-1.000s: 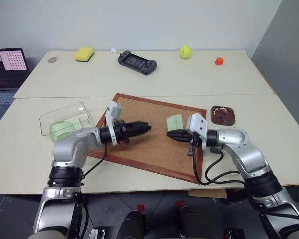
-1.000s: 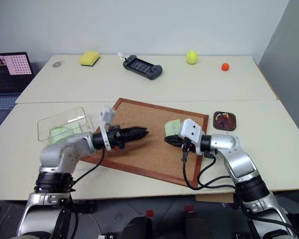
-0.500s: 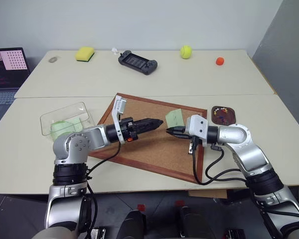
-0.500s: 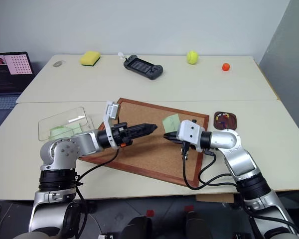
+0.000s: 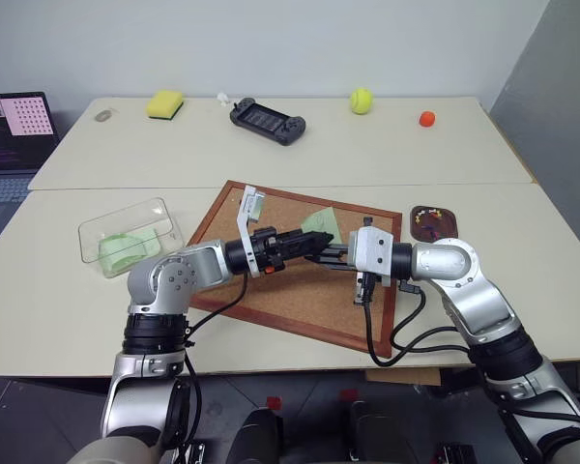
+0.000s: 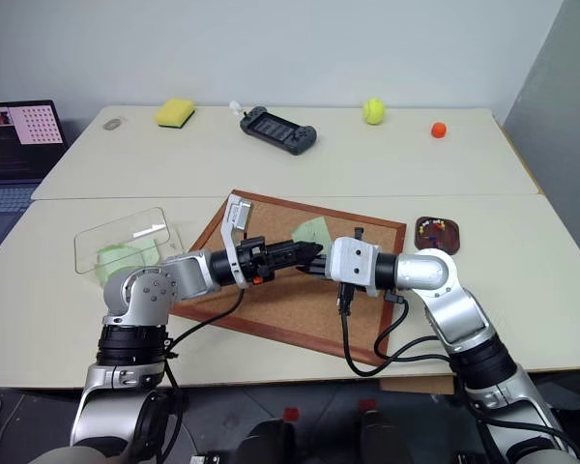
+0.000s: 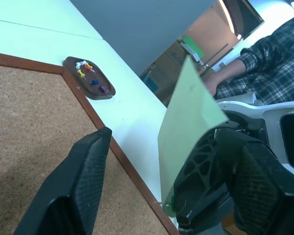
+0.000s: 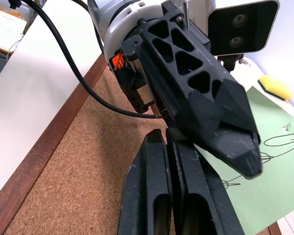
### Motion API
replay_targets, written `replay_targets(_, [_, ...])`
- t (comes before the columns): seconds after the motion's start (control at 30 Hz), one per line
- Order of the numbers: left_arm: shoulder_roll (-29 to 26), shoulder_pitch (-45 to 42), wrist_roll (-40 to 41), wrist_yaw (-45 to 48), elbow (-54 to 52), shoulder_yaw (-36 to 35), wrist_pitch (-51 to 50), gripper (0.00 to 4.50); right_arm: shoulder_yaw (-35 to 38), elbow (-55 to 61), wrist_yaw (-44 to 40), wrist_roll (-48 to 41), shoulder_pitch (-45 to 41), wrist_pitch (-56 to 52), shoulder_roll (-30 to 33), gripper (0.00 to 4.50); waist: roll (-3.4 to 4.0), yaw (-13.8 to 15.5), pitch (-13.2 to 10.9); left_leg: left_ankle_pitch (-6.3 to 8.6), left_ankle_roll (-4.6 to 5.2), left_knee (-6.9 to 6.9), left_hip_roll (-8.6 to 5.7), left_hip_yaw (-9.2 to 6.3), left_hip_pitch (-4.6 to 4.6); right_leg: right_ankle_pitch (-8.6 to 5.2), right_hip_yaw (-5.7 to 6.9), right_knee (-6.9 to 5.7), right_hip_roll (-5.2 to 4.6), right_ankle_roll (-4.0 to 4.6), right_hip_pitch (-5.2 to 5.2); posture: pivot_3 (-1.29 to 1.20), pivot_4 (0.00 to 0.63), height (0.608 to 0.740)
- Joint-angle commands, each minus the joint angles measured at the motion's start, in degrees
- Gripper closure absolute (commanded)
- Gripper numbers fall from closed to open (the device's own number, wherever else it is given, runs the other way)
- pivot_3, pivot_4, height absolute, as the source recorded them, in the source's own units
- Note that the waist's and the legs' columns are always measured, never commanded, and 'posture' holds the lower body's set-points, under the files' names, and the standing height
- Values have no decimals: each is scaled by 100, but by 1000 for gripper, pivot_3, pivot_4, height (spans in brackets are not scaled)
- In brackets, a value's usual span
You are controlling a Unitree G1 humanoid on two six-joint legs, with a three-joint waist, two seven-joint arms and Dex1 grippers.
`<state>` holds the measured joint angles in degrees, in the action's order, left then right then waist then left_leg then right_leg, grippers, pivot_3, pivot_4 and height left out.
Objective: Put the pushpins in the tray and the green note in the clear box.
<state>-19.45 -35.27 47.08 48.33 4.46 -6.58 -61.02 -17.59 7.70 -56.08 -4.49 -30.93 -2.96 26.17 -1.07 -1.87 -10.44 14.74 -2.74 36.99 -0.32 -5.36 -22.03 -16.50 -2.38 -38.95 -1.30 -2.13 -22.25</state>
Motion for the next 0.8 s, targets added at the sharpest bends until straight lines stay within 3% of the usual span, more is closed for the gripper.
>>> replay_targets(0.03, [-28,-108,7,42,10,-27,139,1956,14,208,27,-33,-169,66,-65,4500,0,-1,0,0,0,0,0,0,0,0,0,0,0,0,0,0,150,740])
replay_targets(0.47, [-110,-124,73,128,-20,26,95,4411,20,138,78,-5,-161,38,-135,4500,0,0,0,0,0,0,0,-1,0,0,1,0,0,0,0,0,150,740])
replay_targets(0.67, [-228,-30,-26,209,-91,145,85,4473,94,135,107,-107,-172,-85,-173,4500,0,-1,0,0,0,0,0,-1,0,0,1,0,0,0,0,0,150,740])
replay_targets(0.8, [-330,20,-62,312,-59,207,157,4473,309,336,167,-625,-115,-762,-332,4500,0,-6,0,0,0,0,0,-2,0,0,1,0,0,0,0,0,150,740])
